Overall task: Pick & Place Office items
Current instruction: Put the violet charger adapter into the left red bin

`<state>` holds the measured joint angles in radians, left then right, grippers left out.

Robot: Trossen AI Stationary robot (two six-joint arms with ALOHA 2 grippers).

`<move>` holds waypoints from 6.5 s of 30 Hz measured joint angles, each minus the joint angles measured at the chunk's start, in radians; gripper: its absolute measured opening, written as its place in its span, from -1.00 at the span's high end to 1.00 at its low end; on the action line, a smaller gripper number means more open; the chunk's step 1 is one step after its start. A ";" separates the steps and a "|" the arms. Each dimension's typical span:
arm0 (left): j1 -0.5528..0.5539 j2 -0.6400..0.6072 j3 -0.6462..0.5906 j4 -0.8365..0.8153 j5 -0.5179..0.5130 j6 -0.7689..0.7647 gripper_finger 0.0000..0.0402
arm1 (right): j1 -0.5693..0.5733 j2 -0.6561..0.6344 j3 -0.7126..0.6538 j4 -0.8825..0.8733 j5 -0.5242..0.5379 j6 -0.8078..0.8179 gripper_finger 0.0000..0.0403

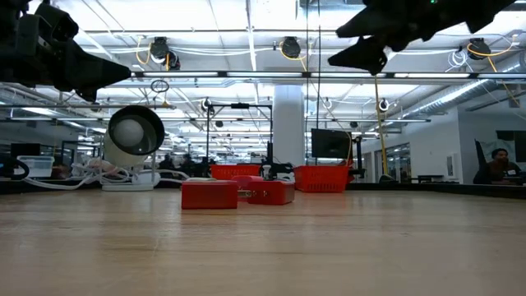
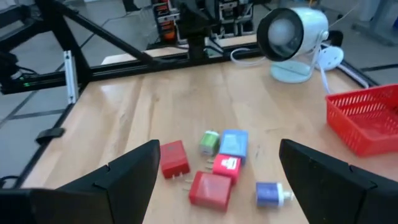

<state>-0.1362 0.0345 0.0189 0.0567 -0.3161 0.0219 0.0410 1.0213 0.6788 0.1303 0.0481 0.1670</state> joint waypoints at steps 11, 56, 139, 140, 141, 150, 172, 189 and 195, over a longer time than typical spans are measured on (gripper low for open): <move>0.000 0.000 0.000 0.000 0.000 0.000 0.77 | 0.027 -0.161 -0.099 -0.030 0.038 0.060 -0.59; 0.000 0.000 0.000 0.000 0.000 0.000 0.77 | 0.027 -0.655 -0.426 0.080 -0.074 0.105 -0.59; 0.000 0.000 0.000 0.000 0.000 0.000 0.77 | 0.026 -0.866 -0.534 0.024 -0.228 0.128 -0.59; 0.000 0.000 0.000 0.000 0.000 0.000 0.77 | 0.026 -0.866 -0.534 0.021 -0.228 0.127 -0.59; 0.000 0.000 0.000 0.000 0.000 0.000 0.77 | 0.026 -0.865 -0.534 0.020 -0.228 0.126 -0.59; 0.000 0.000 0.000 0.000 0.000 0.000 0.77 | 0.026 -0.865 -0.534 0.022 -0.228 0.143 -0.59; 0.000 0.000 0.000 0.000 0.000 0.000 0.77 | 0.026 -0.865 -0.534 0.022 -0.229 0.143 -0.59; 0.000 0.000 0.000 0.000 0.000 0.000 0.77 | 0.026 -0.865 -0.534 0.022 -0.229 0.136 -0.59; 0.000 0.000 0.000 0.000 0.000 0.000 0.77 | 0.026 -0.865 -0.534 0.022 -0.229 0.136 -0.59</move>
<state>-0.1364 0.0341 0.0189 0.0566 -0.3161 0.0217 0.0673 0.1562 0.1452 0.1524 -0.1806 0.3027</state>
